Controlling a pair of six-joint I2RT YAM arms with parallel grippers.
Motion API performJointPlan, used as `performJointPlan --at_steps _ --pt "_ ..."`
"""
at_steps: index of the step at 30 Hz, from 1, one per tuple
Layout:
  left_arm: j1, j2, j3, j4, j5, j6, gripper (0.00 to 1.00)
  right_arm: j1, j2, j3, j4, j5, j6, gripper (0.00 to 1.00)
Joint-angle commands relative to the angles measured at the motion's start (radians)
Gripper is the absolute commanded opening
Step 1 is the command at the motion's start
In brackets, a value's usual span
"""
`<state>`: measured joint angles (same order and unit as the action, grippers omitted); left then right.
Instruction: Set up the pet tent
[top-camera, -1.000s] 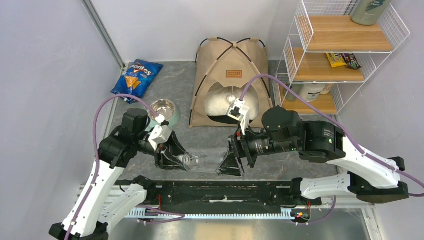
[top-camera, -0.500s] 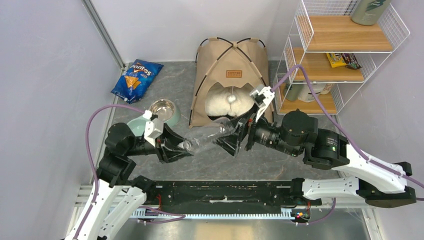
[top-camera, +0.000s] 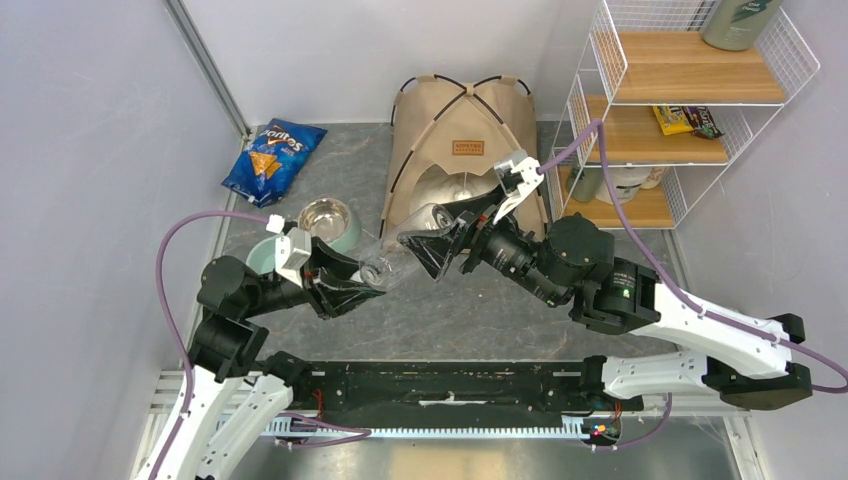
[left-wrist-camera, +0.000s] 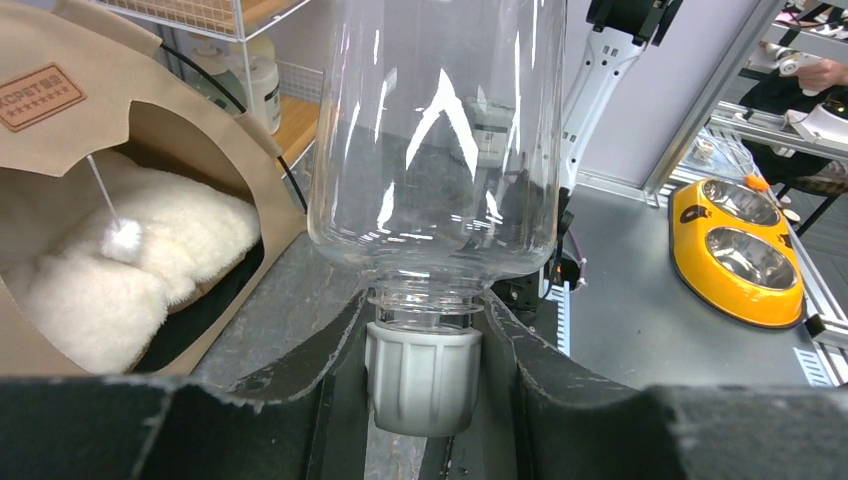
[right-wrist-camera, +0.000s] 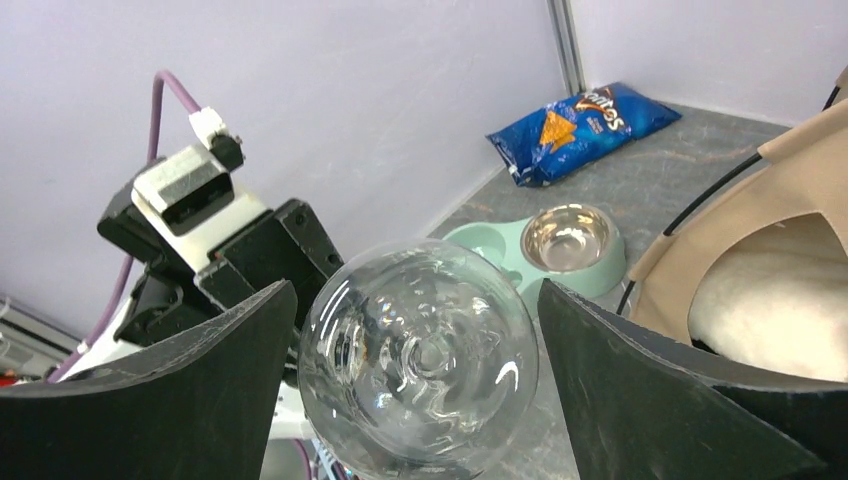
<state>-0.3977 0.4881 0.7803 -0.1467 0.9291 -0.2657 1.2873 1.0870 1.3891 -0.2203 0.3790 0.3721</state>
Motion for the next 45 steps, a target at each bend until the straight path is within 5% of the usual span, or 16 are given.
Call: performJointPlan --at_steps 1,10,16,26,27,30,34,40,45 --pt "0.002 -0.023 -0.006 0.047 -0.050 -0.035 0.02 0.003 -0.012 -0.017 0.127 0.046 0.038 0.97" --pt "0.002 -0.036 -0.021 0.095 -0.127 -0.064 0.02 0.003 -0.018 -0.139 0.283 0.117 0.141 0.97" --pt "0.002 -0.038 -0.029 0.059 -0.125 -0.048 0.02 0.003 -0.010 -0.171 0.382 0.155 0.145 0.85" --pt "0.003 -0.028 -0.013 -0.019 -0.158 -0.019 0.02 0.003 0.034 -0.130 0.379 0.170 0.065 0.42" --pt "0.002 -0.029 -0.008 -0.034 -0.168 -0.015 0.09 0.003 0.044 -0.120 0.376 0.176 0.055 0.41" --pt "0.002 -0.041 0.017 -0.111 -0.235 0.004 0.50 0.003 0.077 -0.099 0.387 0.180 0.008 0.40" --pt "0.003 -0.073 0.102 -0.354 -0.536 0.029 0.80 0.003 0.131 -0.054 0.400 0.196 -0.083 0.40" --pt "0.002 -0.077 0.257 -0.735 -1.235 -0.043 0.82 0.003 0.288 0.032 0.453 0.178 -0.241 0.43" --pt "0.002 -0.108 0.309 -0.806 -1.412 -0.059 0.81 -0.001 0.482 0.114 0.520 0.141 -0.357 0.46"
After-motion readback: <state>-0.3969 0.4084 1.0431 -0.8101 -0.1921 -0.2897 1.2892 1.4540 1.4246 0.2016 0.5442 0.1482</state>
